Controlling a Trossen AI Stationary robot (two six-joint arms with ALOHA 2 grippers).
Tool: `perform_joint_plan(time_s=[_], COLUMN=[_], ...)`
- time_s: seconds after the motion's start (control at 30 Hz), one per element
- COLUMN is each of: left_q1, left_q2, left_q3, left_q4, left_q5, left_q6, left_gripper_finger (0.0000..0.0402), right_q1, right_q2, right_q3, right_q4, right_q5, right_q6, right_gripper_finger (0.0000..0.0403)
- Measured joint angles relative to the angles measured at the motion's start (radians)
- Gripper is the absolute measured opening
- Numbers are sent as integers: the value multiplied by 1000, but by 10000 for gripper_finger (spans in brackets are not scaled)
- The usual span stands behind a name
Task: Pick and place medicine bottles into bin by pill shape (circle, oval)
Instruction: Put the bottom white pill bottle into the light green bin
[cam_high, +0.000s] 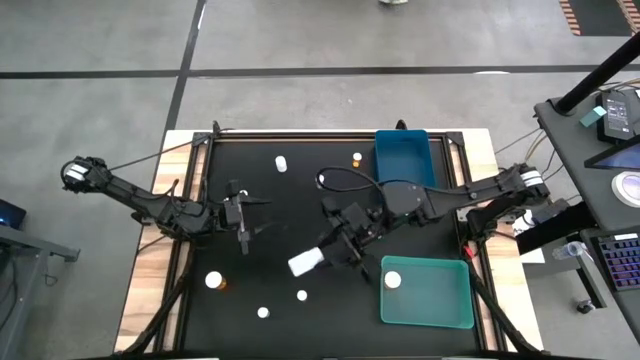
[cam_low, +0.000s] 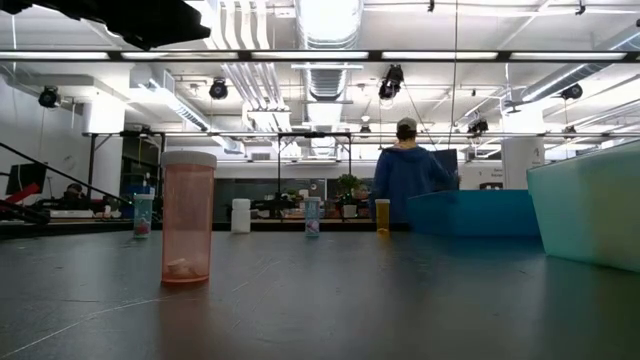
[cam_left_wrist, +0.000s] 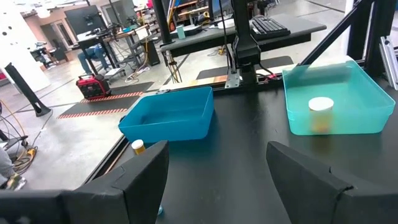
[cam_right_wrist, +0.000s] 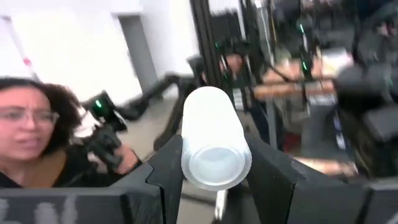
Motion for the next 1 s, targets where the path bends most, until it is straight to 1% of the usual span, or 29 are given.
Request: perform_joint_plan(time_s=[0.1,0.17,0.2,0.3,0.53,0.67,0.73,0.87,1.0], left_q1=[0,0,0,0,0,0,0,0,0], left_q2=[0,0,0,1,1,2,1,1,2], left_q3=[0,0,0,0,0,0,0,0,0], left_q4=[0,0,1,2,3,4,4,4,4], left_q5=[0,0,0,0,0,0,0,0,0], left_q6=[3,3,3,3,6,6,6,6,6], left_gripper_finger=[254,254,254,254,254,254,254,254,254], right_q1=[2,4,7,11,10,15,14,16,17], right_q2=[7,12,13,19,19,19,19,19,19], right_q3=[0,0,0,0,0,0,0,0,0], right_q4=[68,90,95,120,187,266,338,469,527], right_q5=[-115,-138,-130,-60,-27,78,107,120,116], right_q6=[-16,-25,-26,-34,-8,22,58,126,130], right_gripper_finger=[141,141,141,141,141,141,141,141,141])
